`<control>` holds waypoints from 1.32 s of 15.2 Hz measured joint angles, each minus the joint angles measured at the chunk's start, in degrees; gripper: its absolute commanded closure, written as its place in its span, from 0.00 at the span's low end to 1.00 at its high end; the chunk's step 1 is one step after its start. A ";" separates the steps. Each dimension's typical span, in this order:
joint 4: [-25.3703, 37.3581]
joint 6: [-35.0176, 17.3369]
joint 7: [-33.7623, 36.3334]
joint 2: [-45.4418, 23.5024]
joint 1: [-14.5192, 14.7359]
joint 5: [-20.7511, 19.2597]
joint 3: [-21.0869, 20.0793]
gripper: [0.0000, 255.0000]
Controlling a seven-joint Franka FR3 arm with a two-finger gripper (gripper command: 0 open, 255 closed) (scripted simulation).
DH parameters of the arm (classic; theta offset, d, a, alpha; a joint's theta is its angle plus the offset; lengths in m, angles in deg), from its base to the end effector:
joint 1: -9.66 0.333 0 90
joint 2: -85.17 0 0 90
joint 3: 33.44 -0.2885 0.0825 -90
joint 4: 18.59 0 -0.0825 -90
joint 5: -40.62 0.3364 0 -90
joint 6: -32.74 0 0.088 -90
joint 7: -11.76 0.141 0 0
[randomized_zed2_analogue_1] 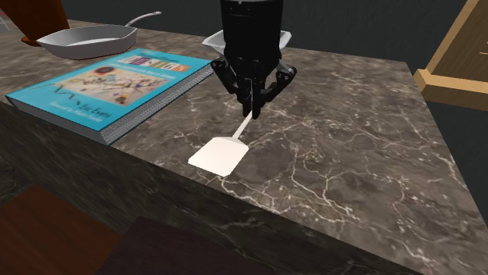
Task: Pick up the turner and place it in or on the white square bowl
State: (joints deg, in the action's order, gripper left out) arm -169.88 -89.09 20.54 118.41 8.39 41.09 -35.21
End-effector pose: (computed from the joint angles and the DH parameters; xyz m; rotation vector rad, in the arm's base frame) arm 0.3437 0.0030 0.3992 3.1261 -0.2398 0.1041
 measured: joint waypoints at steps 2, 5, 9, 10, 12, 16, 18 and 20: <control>0.00 -0.01 0.00 0.00 0.00 0.00 0.00 1.00; 1.24 1.93 -0.09 0.70 -0.03 -0.03 0.09 1.00; 3.61 5.15 -0.05 1.56 0.00 -0.02 0.08 1.00; 4.36 6.02 0.01 1.67 0.02 0.00 0.03 1.00; 5.70 7.80 -0.11 2.12 -0.03 -0.05 0.14 1.00; 8.42 10.94 -0.05 2.53 0.00 -0.04 0.11 1.00; 9.72 12.58 -0.14 2.87 -0.05 -0.08 0.21 1.00; 11.47 14.08 -0.02 2.62 0.00 -0.04 0.11 1.00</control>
State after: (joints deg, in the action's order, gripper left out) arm -158.41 -75.01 20.53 121.03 8.39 41.05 -35.10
